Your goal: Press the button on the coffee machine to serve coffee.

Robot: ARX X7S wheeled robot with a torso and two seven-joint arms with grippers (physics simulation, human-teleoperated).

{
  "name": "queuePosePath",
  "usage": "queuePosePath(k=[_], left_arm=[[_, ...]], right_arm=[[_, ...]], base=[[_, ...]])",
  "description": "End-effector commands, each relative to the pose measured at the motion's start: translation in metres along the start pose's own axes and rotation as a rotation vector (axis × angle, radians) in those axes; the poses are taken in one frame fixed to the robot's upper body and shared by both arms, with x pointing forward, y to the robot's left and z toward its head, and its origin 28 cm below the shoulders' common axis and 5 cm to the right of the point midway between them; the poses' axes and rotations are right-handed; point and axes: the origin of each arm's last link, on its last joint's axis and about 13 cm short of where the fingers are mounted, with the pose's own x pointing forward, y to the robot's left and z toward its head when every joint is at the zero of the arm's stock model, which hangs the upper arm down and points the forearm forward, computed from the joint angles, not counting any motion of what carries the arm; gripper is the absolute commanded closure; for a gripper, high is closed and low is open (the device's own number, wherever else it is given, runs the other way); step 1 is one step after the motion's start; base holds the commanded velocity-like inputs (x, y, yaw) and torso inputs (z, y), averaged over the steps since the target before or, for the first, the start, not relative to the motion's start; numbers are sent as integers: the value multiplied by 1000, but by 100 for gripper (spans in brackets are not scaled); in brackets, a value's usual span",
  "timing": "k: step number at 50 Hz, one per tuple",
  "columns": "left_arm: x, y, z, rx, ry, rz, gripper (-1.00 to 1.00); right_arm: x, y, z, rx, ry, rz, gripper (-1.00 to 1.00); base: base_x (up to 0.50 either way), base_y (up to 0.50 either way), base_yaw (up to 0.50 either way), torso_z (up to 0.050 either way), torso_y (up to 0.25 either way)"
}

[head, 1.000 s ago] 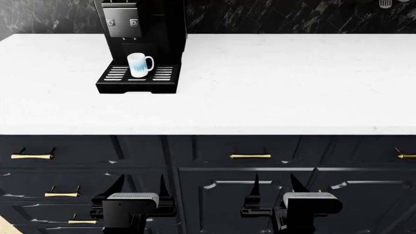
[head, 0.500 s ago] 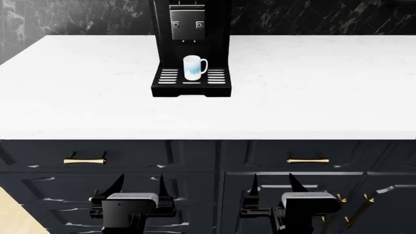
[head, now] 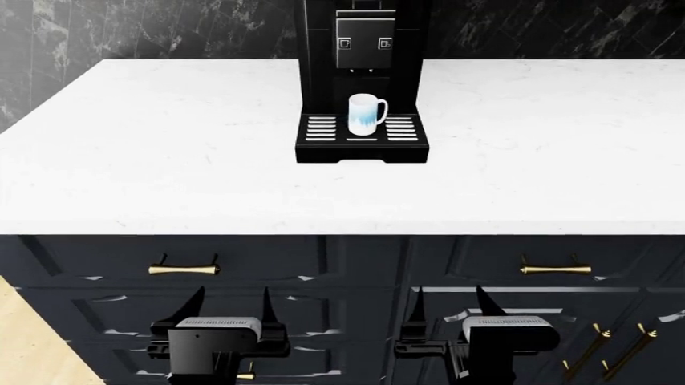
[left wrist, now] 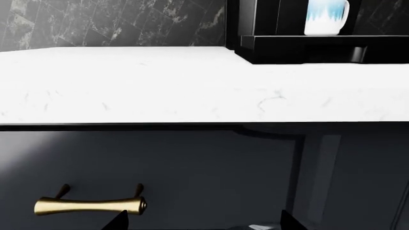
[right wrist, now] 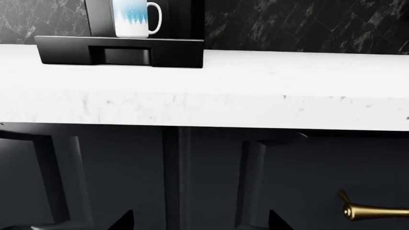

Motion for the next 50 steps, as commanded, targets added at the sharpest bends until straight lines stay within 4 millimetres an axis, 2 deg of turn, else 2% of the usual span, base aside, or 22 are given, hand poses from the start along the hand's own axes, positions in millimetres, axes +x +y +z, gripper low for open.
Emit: queuePosePath(k=[1, 11, 14, 20, 21, 22, 24, 28, 33, 37, 39, 47, 50], left_arm=[[0, 0, 0, 39, 9, -2, -100], [-1, 3, -2, 17, 27, 3, -100], [-4, 6, 2, 11, 25, 15, -100], [-3, 0, 33, 29, -2, -1, -100], [-2, -1, 48, 16, -13, -17, -100], [-1, -2, 51, 18, -14, -17, -100], [1, -2, 71, 31, -4, -15, -100], [0, -1, 95, 13, -15, -23, -100], [9, 3, 134, -5, -36, -10, -100], [15, 5, 156, -9, -58, -14, -100], [18, 7, 162, -10, -48, -22, -100], [25, 14, 184, 11, -42, -21, -100], [26, 17, 184, 23, -33, -14, -100]], right_arm=[[0, 0, 0, -5, 0, -4, -100], [0, 0, 0, 11, 8, -5, -100], [-2, -1, 6, 11, 4, -14, -100], [-3, -5, 46, 1, -58, -24, -100], [-3, -6, 59, -6, -73, -12, -100], [-3, -6, 62, -10, -75, -13, -100], [-2, -8, 79, -14, -95, -8, -100], [-1, -13, 106, -20, -127, -7, -100], [1, -17, 147, -53, -159, 16, -100], [2, -23, 168, -53, -178, 0, -100], [5, -23, 172, -121, -139, 1, -100], [8, -34, 191, -81, -163, -32, -100], [6, -36, 191, -77, -165, -41, -100]], base=[[0, 0, 0, 0, 0], [0, 0, 0, 0, 0], [0, 0, 0, 0, 0], [0, 0, 0, 0, 0], [0, 0, 0, 0, 0], [0, 0, 0, 0, 0], [0, 0, 0, 0, 0], [0, 0, 0, 0, 0], [0, 0, 0, 0, 0], [0, 0, 0, 0, 0], [0, 0, 0, 0, 0], [0, 0, 0, 0, 0], [0, 0, 0, 0, 0]])
